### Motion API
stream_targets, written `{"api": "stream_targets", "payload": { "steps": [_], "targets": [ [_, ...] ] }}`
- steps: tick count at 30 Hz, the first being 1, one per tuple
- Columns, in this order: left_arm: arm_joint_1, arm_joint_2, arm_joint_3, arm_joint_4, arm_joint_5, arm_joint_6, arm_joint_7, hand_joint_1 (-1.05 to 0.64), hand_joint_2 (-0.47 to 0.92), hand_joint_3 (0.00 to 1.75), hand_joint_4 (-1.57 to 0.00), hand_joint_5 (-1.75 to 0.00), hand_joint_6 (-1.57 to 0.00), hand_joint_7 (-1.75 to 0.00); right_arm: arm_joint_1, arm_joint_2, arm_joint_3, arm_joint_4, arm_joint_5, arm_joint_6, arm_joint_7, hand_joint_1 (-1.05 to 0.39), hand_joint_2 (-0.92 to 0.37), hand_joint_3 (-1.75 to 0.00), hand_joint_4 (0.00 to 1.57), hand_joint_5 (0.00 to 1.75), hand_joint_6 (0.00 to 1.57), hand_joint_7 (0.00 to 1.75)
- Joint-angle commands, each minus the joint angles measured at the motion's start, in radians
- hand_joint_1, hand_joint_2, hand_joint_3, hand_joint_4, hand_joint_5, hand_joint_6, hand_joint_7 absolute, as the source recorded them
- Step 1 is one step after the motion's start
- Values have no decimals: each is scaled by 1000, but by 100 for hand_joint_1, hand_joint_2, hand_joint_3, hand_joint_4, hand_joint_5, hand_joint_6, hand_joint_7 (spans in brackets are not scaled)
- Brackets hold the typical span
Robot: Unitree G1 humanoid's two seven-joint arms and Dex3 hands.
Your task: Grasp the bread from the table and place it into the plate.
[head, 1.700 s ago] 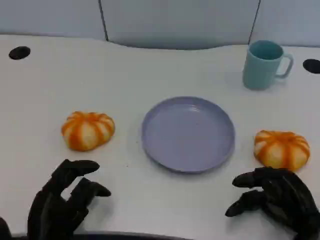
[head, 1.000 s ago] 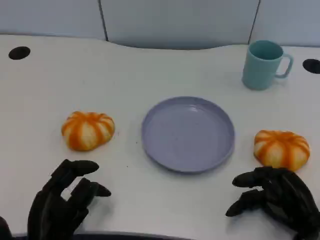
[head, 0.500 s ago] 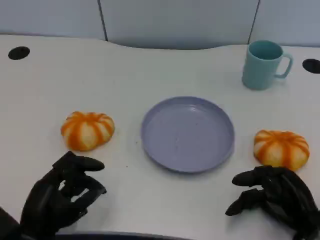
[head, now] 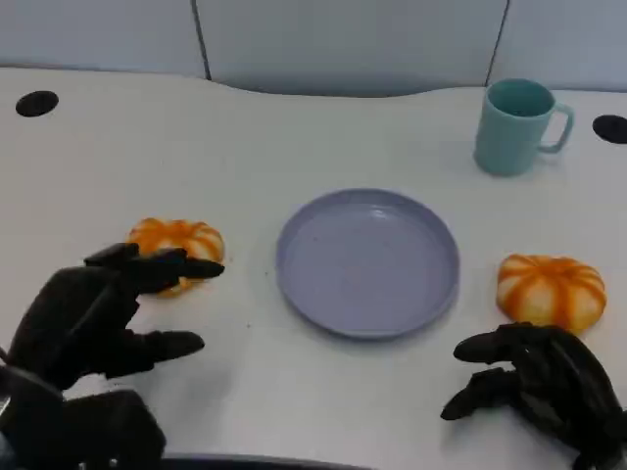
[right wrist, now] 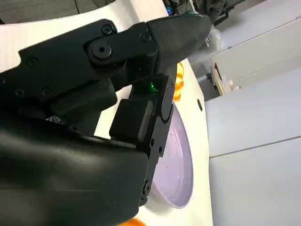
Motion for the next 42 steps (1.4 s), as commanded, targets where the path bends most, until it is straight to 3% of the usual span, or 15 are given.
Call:
{"api": "stream_targets", "payload": {
  "steps": [1, 5, 8, 18, 24, 34, 42],
  "targets": [
    [-71, 85, -61, -18, 115, 74, 54, -63, 89, 0, -34, -59, -58, -5, 32, 2, 0, 11, -12, 12, -7, -63, -92, -16, 137, 30, 140, 0],
    [-133, 120, -129, 1, 186, 150, 65, -65, 89, 0, -36, -35, -49, 0, 29, 2, -5, 25, -9, 9, -1, -63, -92, -16, 137, 30, 140, 0],
    [-183, 134, -181, 10, 224, 229, 27, -69, 90, 0, -32, -25, -40, 0, 28, 1, -8, 27, -5, 6, 7, -64, -92, -14, 137, 30, 139, 0],
    [-391, 133, -330, 189, 225, 379, -99, -77, 91, 1, -13, -12, -21, 0, 37, -15, -9, 6, -5, 26, 9, -65, -92, -16, 137, 31, 140, 0],
    [-559, 85, -441, 436, 247, 460, -109, -80, 92, 1, -7, -8, -17, 0, 20, -20, -20, 39, -3, 18, 24, -66, -92, -15, 137, 31, 140, 0],
    [-772, -40, -569, 918, 218, 461, -24, -81, 91, 2, -4, -7, -10, 0, 13, -22, -34, 67, -8, 9, 40, -65, -92, -14, 136, 30, 139, 0],
    [-818, -103, -628, 1065, 207, 490, 17, -82, 89, 0, -8, -10, -16, -2, 20, -22, -32, 64, -18, -9, 32, -64, -92, -16, 137, 30, 139, 0]
  ]
}}
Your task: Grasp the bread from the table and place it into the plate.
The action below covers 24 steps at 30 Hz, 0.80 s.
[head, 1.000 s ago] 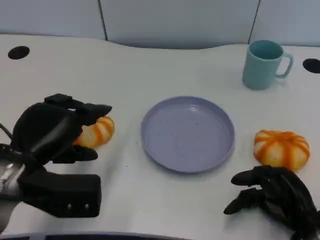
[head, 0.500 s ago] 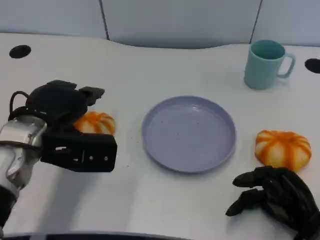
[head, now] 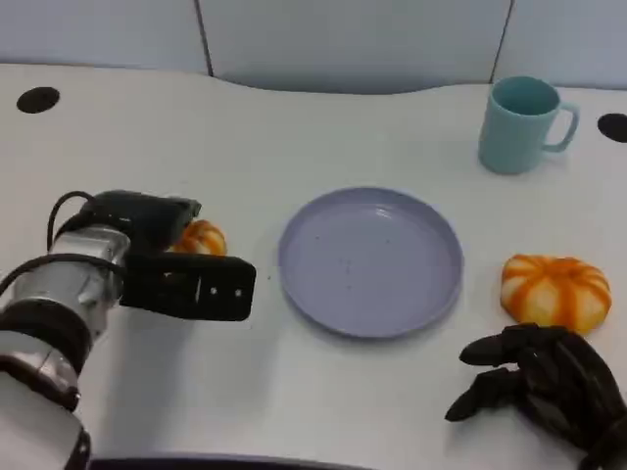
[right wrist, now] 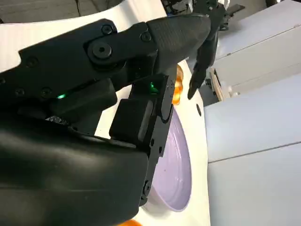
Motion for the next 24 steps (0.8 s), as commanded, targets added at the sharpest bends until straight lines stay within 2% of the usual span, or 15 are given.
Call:
{"api": "stream_targets", "payload": {
  "steps": [1, 11, 14, 17, 19, 20, 22, 24],
  "targets": [
    [-32, -23, -35, 61, -5, 34, 24, -82, 89, 0, -8, -10, -16, -2, 34, -13, 3, 23, -22, 9, -24, -65, -92, -16, 137, 30, 139, 0],
    [-34, -75, -100, 113, -12, 92, -21, -77, 90, 1, -1, -6, -12, 0, 52, -3, -5, -5, 4, 39, 4, -63, -92, -15, 138, 30, 140, 1],
    [-24, -91, -112, 119, -15, 116, -17, -76, 89, 0, -6, -9, -15, -2, 53, -4, -5, -6, 6, 40, 17, -65, -92, -14, 137, 28, 139, 0],
    [-11, -94, -130, 121, -10, 129, 7, -73, 87, 0, -20, -15, -24, -4, 57, -2, -6, -10, 5, 37, 13, -65, -92, -13, 137, 28, 139, 0],
    [-2, -91, -148, 121, -1, 130, 42, -66, 87, 0, -39, -22, -41, -9, 60, -1, -7, -11, 7, 36, 16, -64, -92, -13, 136, 27, 138, 0],
    [4, -88, -156, 120, 4, 128, 70, -62, 87, 0, -48, -37, -53, -10, 60, 0, -8, -12, 10, 39, 20, -64, -92, -14, 136, 27, 138, 0],
    [11, -84, -164, 120, 3, 123, 107, -54, 87, 0, -57, -54, -67, -9, 62, 0, -9, -16, 14, 43, 24, -64, -92, -13, 137, 27, 138, 0],
    [17, -79, -167, 123, 0, 114, 132, -52, 87, 0, -60, -58, -71, -8, 65, -1, -7, -22, 14, 46, 20, -64, -92, -13, 137, 27, 138, 0]
  ]
}}
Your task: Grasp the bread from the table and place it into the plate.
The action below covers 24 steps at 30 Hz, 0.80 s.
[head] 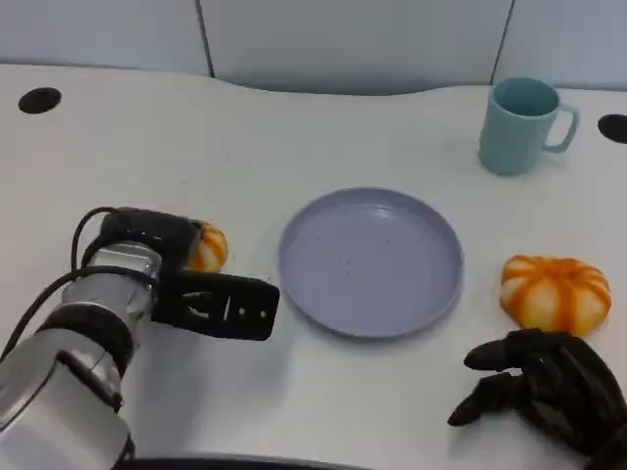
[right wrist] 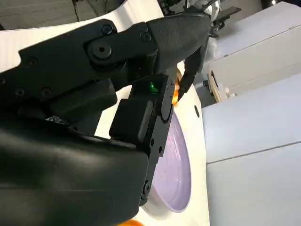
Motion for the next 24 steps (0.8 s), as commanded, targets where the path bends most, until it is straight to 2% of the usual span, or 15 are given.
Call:
{"api": "stream_targets", "payload": {
  "steps": [1, 2, 3, 4, 5, 7, 9, 10, 11, 12, 14, 15, 18, 24],
  "targets": [
    [49, 21, -20, 16, 9, -25, 63, -38, 87, 0, -65, -108, -72, -7, 43, -3, 0, 2, -5, 28, -10, -64, -92, -13, 138, 28, 139, 0],
    [57, 28, -21, 15, 10, -38, 106, -31, 86, 0, -67, -130, -77, -9, 45, -3, 1, 0, -6, 24, -13, -64, -92, -13, 138, 28, 139, 0],
    [63, 35, -23, 14, 10, -51, 137, -27, 84, 0, -70, -148, -86, -21, 46, -4, 3, 0, -9, 22, -15, -64, -92, -13, 138, 27, 139, 0],
    [66, 41, -20, 13, 4, -64, 154, -24, 84, 0, -73, -164, -79, -60, 44, -6, 2, 9, -10, 18, -13, -64, -92, -12, 138, 27, 138, 0],
    [67, 44, -18, 13, 0, -73, 161, -23, 84, 0, -77, -169, -76, -80, 43, -7, 2, 15, -11, 15, -11, -65, -92, -12, 137, 27, 138, 0],
    [73, 49, 7, 13, -28, -88, 168, -22, 85, 0, -80, -173, -75, -102, 35, -8, -1, 32, -11, 17, -15, -66, -92, -10, 138, 26, 139, 0],
    [79, 50, 36, 14, -59, -98, 168, -21, 87, 1, -74, -174, -74, -108, 27, -10, -1, 47, -15, 9, -18, -66, -92, -9, 139, 26, 139, 1],
    [82, 50, 53, 14, -77, -100, 168, -20, 89, 1, -68, -152, -71, -101, 23, -13, 0, 56, -19, -1, -19, -66, -92, -9, 139, 26, 139, 0],
    [85, 49, 66, 13, -90, -99, 172, -19, 91, 2, -65, -139, -70, -100, 20, -14, 0, 63, -22, -7, -20, -66, -92, -9, 139, 25, 139, 0],
    [90, 51, 78, 12, -101, -103, 185, -19, 91, 2, -64, -139, -68, -107, 21, -13, 2, 65, -23, -12, -20, -66, -92, -9, 139, 25, 139, 0],
    [101, 54, 103, 8, -125, -121, 214, -16, 92, 2, -67, -165, -58, -157, 23, -11, 2, 67, -22, -15, -17, -67, -92, -9, 139, 25, 139, 0],
    [104, 58, 118, 5, -139, -133, 221, -16, 92, 3, -68, -170, -56, -166, 22, -9, 1, 72, -22, -18, -17, -67, -92, -9, 138, 25, 139, 0],
    [106, 66, 161, -4, -180, -165, 240, -14, 91, 2, -72, -174, -55, -173, 24, -6, 1, 78, -24, -25, -21, -66, -92, -9, 138, 24, 138, 0],
    [96, 87, 239, -22, -252, -245, 256, -10, 89, 8, -76, -175, -56, -175, 27, -4, 4, 76, -27, -38, -21, -66, -92, -11, 137, 24, 139, 0]
  ]
}}
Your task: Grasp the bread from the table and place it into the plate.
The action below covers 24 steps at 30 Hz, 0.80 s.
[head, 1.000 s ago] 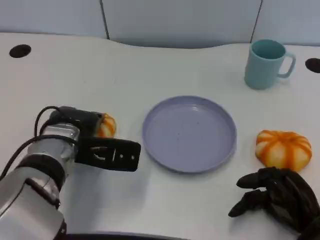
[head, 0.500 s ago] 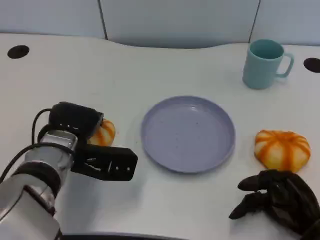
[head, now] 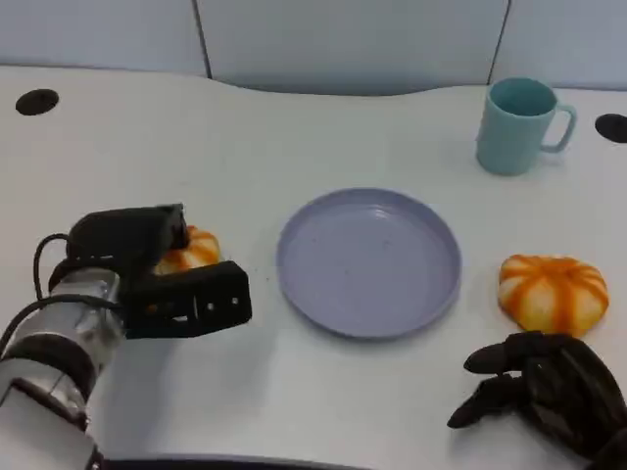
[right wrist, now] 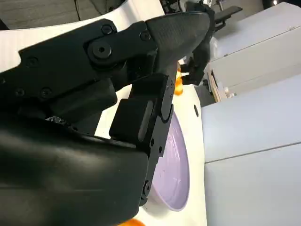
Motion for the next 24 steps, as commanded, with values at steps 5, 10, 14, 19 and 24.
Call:
{"api": "stream_targets", "payload": {
  "steps": [5, 10, 14, 19, 24],
  "targets": [
    [-17, 20, 115, -40, -116, -135, -24, -10, 91, 9, -79, -175, -62, -175, 16, 0, 2, 49, -28, 26, -42, -64, -92, -10, 139, 25, 139, 0],
    [-31, 8, 138, -67, -139, -203, -48, -11, 89, 8, -79, -175, -63, -175, 13, 3, 6, 51, -32, 24, -49, -64, -92, -10, 139, 26, 139, 1],
    [-43, -14, 111, -82, -109, -237, -19, -11, 88, 7, -80, -175, -64, -175, 9, 3, 8, 53, -34, 19, -44, -66, -92, -9, 139, 26, 139, 0],
    [-77, -61, 57, -89, -51, -245, 20, -11, 87, 8, -86, -175, -67, -175, 9, 2, 12, 48, -33, 27, -32, -67, -92, -9, 139, 26, 139, 0],
    [-134, -123, -7, -84, 17, -226, 56, -12, 87, 9, -90, -175, -72, -175, 4, 4, 17, 60, -45, 17, -41, -69, -92, -8, 139, 24, 140, 1]
  ]
}}
